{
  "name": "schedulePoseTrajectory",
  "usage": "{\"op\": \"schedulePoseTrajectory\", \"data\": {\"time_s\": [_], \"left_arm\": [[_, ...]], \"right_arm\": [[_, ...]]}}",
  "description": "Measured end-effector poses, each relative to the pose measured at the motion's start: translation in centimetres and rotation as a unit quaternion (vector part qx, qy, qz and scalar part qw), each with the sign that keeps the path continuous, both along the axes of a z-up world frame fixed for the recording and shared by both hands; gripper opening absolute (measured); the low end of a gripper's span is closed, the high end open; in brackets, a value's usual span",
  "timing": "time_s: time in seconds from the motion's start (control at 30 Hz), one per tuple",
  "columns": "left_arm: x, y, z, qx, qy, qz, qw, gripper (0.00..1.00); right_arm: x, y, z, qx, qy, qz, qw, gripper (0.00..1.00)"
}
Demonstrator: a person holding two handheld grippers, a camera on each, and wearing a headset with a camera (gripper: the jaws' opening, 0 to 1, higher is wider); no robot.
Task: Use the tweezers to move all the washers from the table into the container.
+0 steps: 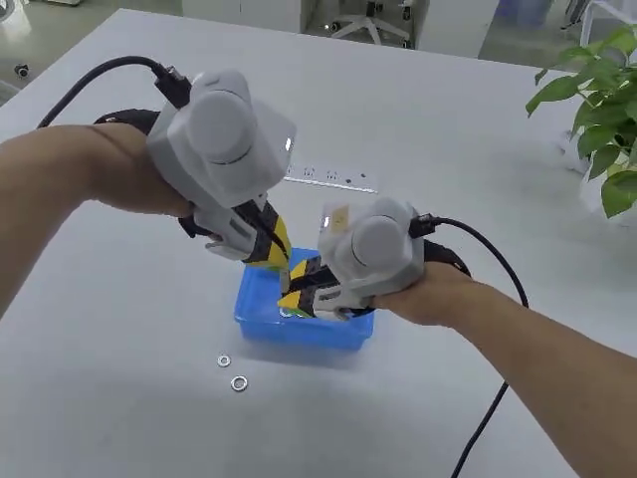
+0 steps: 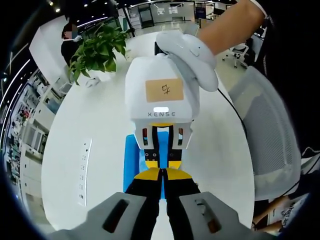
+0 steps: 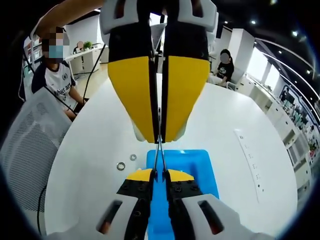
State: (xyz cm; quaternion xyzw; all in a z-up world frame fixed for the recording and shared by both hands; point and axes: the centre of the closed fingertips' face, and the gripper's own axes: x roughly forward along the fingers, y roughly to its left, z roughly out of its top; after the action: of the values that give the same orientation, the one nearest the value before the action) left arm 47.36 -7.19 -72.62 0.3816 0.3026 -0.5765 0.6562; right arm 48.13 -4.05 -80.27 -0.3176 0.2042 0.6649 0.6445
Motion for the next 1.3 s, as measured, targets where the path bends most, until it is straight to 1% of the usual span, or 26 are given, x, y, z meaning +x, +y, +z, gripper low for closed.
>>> {"op": "schedulePoseTrajectory", "data": {"time_s": [0.17,0.43,0.67,0.83,0.93,1.3], "left_arm": [[-1.1,0.2,0.1,0.004,-0.001,0.000,1.0000,0.05],[-2.6,0.4,-0.5,0.009,0.004,0.001,0.9999,0.05],[-4.0,0.5,-1.2,0.012,0.007,0.000,0.9999,0.05],[-4.9,0.8,-2.0,0.013,0.015,0.003,0.9998,0.05],[-5.3,1.0,-2.4,0.013,0.018,0.005,0.9997,0.05],[-5.8,1.7,-3.6,0.011,0.025,0.016,0.9995,0.05]], "right_arm": [[-1.1,0.2,0.1,0.002,0.000,0.002,1.0000,0.11],[-2.9,0.4,-0.4,0.005,0.004,0.005,1.0000,0.12],[-4.1,0.6,-1.0,0.006,0.005,0.010,0.9999,0.12],[-5.1,0.9,-1.8,0.003,0.009,0.015,0.9998,0.12],[-5.5,1.0,-2.3,0.003,0.012,0.019,0.9997,0.12],[-6.3,1.7,-3.5,0.004,0.021,0.025,0.9994,0.12]]}}
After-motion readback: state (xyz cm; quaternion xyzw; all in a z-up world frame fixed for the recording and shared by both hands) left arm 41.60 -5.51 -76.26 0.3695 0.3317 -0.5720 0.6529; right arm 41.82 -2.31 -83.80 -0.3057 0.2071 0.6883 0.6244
